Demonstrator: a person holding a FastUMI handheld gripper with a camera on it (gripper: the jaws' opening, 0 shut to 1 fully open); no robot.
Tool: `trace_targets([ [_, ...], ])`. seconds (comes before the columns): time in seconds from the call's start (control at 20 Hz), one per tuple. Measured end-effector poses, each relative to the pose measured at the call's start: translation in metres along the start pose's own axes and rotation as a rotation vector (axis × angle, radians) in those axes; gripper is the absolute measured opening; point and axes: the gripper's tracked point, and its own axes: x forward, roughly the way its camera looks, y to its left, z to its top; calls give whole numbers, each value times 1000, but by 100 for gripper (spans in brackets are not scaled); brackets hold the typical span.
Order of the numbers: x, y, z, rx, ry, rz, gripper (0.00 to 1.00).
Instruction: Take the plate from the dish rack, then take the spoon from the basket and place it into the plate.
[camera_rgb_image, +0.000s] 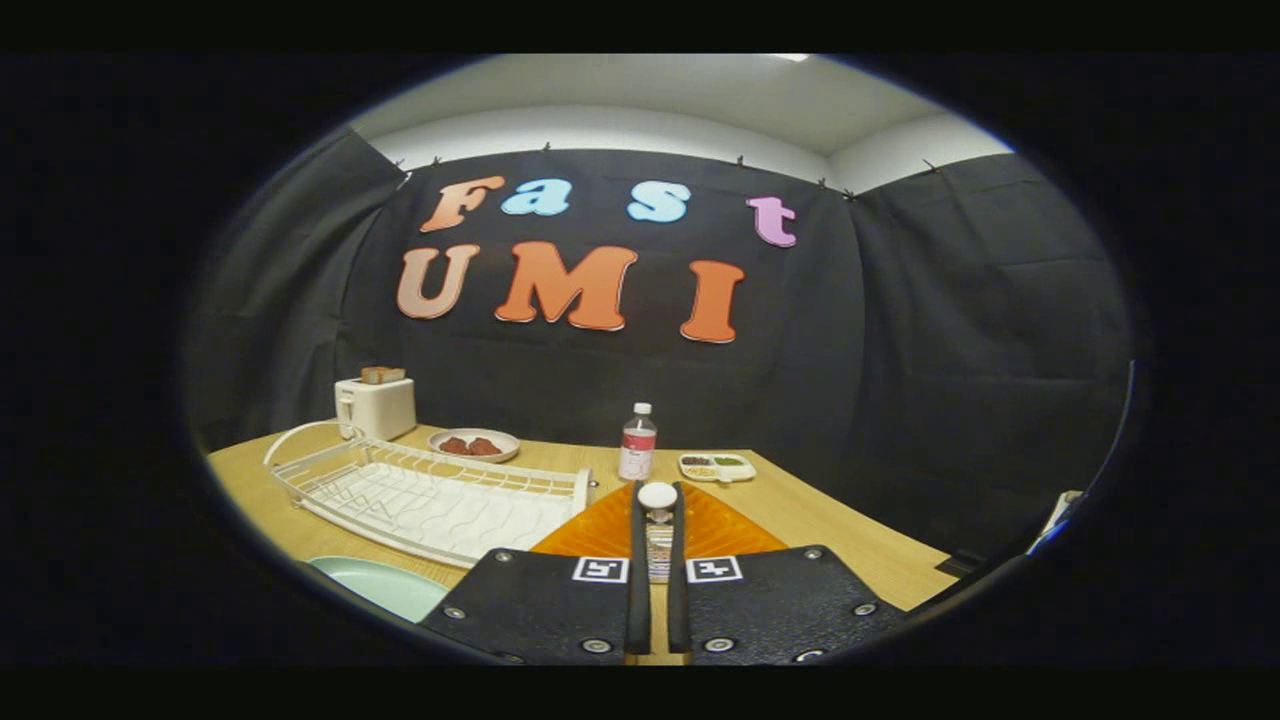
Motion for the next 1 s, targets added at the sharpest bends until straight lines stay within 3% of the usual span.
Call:
trace_targets([
  [0.4,-69,58,17,21,-40,133,7],
  [1.0,-123,145,-34,35,45,316,7],
])
